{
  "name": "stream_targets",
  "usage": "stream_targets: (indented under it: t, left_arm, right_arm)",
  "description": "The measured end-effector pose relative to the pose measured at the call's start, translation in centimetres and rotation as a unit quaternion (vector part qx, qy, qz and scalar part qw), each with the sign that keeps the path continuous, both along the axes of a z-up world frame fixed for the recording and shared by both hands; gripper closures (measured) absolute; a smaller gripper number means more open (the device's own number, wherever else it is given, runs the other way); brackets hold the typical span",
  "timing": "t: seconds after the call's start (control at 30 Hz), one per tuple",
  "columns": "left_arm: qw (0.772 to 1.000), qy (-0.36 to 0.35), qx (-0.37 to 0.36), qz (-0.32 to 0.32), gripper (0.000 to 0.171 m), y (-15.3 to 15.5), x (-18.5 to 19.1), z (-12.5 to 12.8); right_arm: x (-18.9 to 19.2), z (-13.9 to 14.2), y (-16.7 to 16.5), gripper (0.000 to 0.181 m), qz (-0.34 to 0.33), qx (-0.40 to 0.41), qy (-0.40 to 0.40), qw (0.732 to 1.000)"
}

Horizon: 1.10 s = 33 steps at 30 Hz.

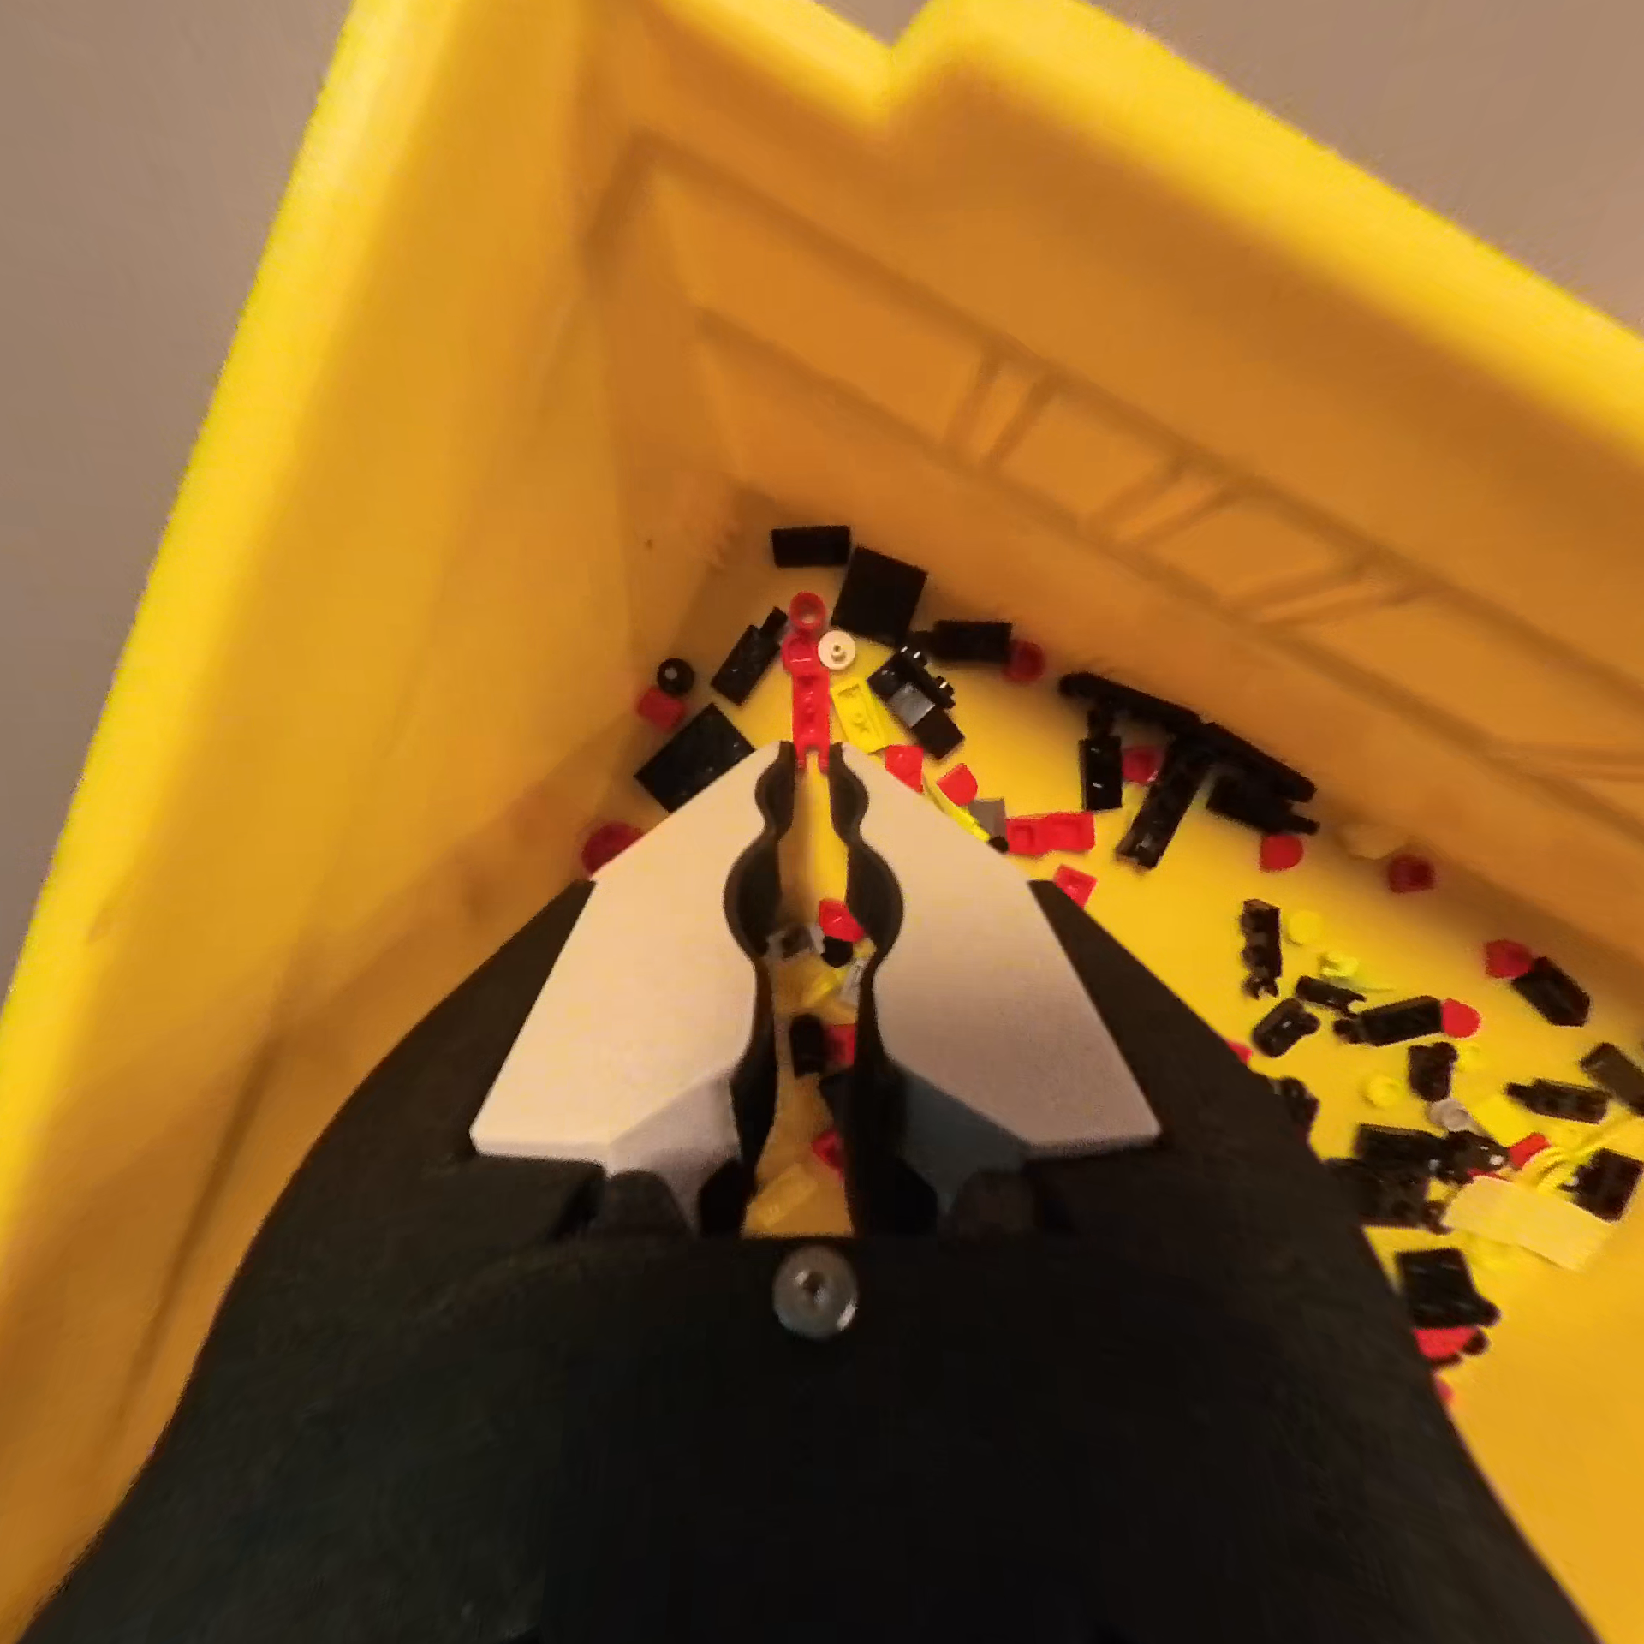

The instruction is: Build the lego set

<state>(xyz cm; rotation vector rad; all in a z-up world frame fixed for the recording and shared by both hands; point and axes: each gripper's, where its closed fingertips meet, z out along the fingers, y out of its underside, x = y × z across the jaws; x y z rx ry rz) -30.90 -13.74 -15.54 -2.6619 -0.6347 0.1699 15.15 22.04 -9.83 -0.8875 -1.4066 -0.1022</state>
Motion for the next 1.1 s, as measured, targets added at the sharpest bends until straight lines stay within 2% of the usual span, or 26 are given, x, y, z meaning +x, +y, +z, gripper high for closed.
stream_targets:
  t: [0.13, 0.2, 0.3, 0.37, 0.43, 0.53, 0.67, 0.8, 0.93, 1.03, 1.1]
  left_arm:
    - [0.996, 0.082, -0.02, 0.005, 0.165, -0.7, -1.6, 1.3]
    - [0.993, 0.118, 0.01, 0.009, 0.165, -0.6, -1.9, 3.6]
    - [0.982, 0.169, 0.084, -0.004, 0.165, -0.1, -0.4, 8.4]
    - [0.968, 0.209, 0.132, -0.031, 0.165, 0.3, 2.2, 12.0]
    - [0.95, 0.241, 0.187, -0.069, 0.165, 1.0, 6.3, 15.5]
    - [0.916, 0.291, 0.241, -0.137, 0.165, 2.1, 13.7, 18.7]
    - [0.881, 0.284, 0.295, -0.236, 0.165, 5.1, 23.5, 18.0]
    - [0.842, 0.255, 0.365, -0.305, 0.165, 9.9, 30.1, 15.1]
    - [0.808, 0.279, 0.395, -0.336, 0.165, 15.8, 32.7, 10.8]
    - [0.777, 0.332, 0.436, -0.31, 0.165, 20.1, 32.1, 10.0]
    - [0.774, 0.329, 0.451, -0.297, 0.165, 22.8, 31.7, 9.8]
  right_arm:
    - [-0.1, 0.0, -0.1, 0.172, 0.004, 0.002, -0.002, 1.0]
    - [-0.1, 0.0, -0.2, 0.172, 0.006, 0.001, 0.0, 1.0]
    - [-0.1, 0.1, -0.2, 0.172, 0.009, -0.001, 0.004, 1.0]
    - [-0.2, 0.1, -0.2, 0.172, 0.011, -0.003, 0.004, 1.0]
    - [-0.2, 0.0, -0.2, 0.172, 0.012, -0.003, 0.003, 1.0]
    - [-0.3, 0.1, -0.2, 0.172, 0.012, -0.002, 0.004, 1.0]
    - [-0.2, 0.4, 0.1, 0.172, 0.011, -0.009, 0.017, 1.0]
    - [-0.3, 0.5, 0.4, 0.172, 0.011, -0.017, 0.024, 1.0]
    - [-1.1, 0.6, 1.0, 0.172, 0.017, -0.003, 0.02, 1.0]
    - [-1.8, 1.0, 2.2, 0.172, 0.013, 0.002, 0.03, 0.999]
    - [-2.4, 1.4, 3.4, 0.172, 0.005, -0.001, 0.041, 0.999]
